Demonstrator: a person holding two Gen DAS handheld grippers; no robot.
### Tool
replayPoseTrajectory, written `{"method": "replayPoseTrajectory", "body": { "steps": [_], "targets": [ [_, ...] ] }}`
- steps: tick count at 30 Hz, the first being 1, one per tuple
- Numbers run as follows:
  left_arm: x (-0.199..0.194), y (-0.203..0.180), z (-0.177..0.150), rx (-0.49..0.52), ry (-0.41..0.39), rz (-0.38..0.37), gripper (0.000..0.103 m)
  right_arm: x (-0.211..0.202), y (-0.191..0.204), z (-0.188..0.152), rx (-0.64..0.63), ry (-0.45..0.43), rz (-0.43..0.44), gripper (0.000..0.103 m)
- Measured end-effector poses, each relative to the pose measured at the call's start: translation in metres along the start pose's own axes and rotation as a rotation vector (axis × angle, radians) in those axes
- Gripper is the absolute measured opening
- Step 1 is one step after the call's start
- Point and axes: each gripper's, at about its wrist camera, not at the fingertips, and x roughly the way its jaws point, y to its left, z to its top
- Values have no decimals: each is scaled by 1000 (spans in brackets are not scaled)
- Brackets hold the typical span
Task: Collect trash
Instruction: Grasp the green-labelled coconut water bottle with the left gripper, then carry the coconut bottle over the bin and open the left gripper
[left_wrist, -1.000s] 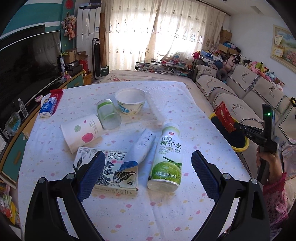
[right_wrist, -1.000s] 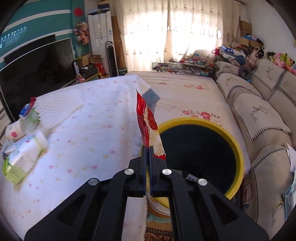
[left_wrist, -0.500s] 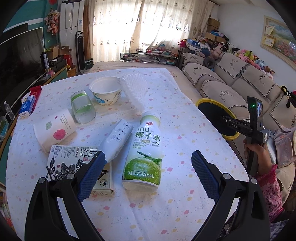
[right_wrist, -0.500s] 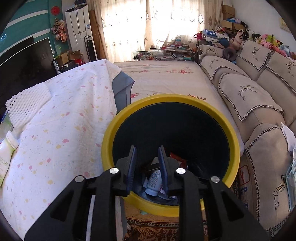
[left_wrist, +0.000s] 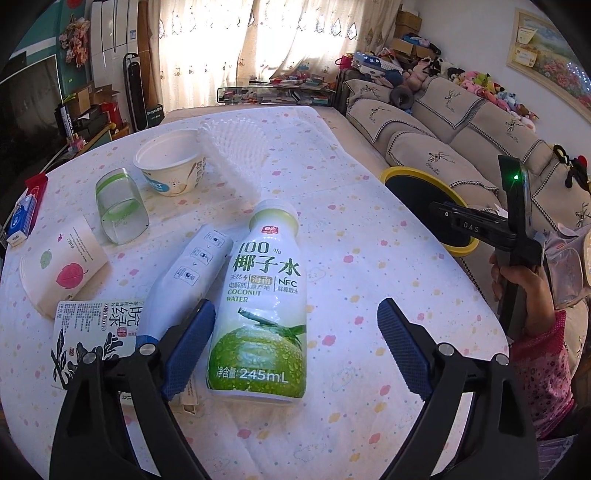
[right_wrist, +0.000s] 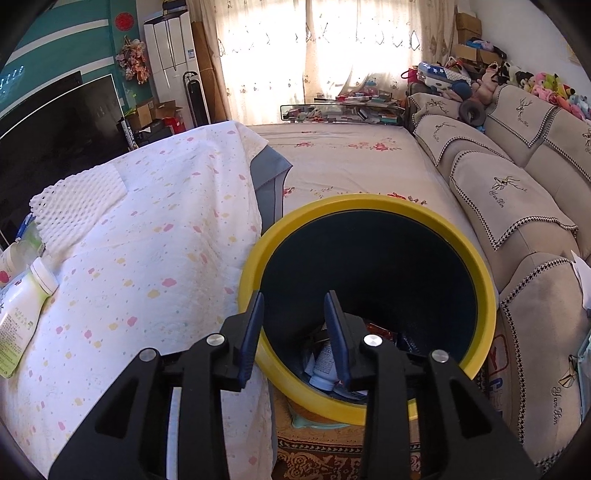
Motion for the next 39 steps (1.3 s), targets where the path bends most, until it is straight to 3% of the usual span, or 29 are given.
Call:
{"method": "replayPoseTrajectory", "body": {
  "steps": [7,13,15,28,39],
  "targets": [
    [26,2,1,-26,59,25,79,2,1,-3,1,10,9,34],
    [42,1,0,-51,80,48,63,6,-2,-6,11,20,17,34],
    [43,0,1,-56,73,53,52,8,-2,-7,14,25,17,34],
    [15,-12,0,-30,6,56,51,6,-2,-10,23,13,34,34],
    [-6,-40,18,28,-45,19,51,-21,-15,-10,50,-45,44,34]
  ]
}}
